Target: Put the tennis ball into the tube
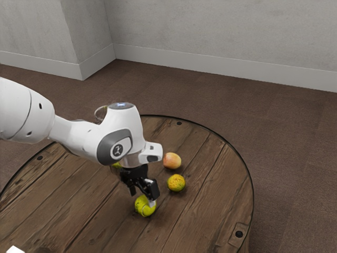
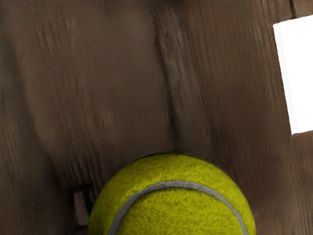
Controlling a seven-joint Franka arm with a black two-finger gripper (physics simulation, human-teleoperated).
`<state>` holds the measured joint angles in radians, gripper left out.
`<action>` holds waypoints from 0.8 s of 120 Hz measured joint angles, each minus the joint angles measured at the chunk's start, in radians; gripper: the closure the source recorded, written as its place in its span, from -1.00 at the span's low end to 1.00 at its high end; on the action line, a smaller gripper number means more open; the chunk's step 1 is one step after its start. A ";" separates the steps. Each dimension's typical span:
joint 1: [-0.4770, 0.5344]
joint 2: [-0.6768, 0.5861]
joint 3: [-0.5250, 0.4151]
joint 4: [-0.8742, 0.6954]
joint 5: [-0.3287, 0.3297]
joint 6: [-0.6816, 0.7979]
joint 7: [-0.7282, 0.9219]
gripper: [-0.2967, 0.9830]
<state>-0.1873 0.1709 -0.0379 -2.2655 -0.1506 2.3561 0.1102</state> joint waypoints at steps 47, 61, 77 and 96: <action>-0.012 0.068 -0.002 -0.009 -0.019 0.078 -0.004 -0.54; -0.016 0.069 -0.002 -0.010 -0.019 0.080 -0.004 -0.26; -0.017 0.065 -0.002 -0.008 -0.011 0.081 -0.012 -0.03; -0.022 -0.020 0.000 -0.001 0.002 0.010 -0.030 0.14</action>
<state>-0.2089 0.1507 -0.0379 -2.2665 -0.1488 2.3661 0.0802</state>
